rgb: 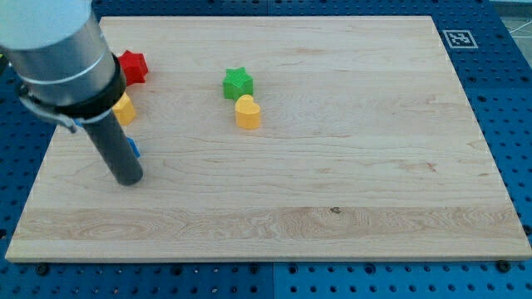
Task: Slide the green star down and right a bit
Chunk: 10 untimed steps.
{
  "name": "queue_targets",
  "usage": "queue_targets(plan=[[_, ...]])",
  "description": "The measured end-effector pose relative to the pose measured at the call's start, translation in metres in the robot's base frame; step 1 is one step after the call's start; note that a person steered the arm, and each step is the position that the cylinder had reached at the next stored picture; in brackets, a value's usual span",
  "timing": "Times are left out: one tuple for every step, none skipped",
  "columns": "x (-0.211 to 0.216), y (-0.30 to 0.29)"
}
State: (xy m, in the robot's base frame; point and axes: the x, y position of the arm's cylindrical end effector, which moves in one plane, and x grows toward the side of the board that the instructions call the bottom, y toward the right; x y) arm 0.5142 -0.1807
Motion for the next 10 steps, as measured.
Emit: queue_targets(plan=[[-0.040,-0.010],[-0.073,-0.019],[-0.082,-0.021],[-0.076,-0.002],[-0.075,0.068],[-0.151,0.079],[-0.171,0.079],[-0.171,0.079],[-0.172,0.079],[-0.169,0.098]])
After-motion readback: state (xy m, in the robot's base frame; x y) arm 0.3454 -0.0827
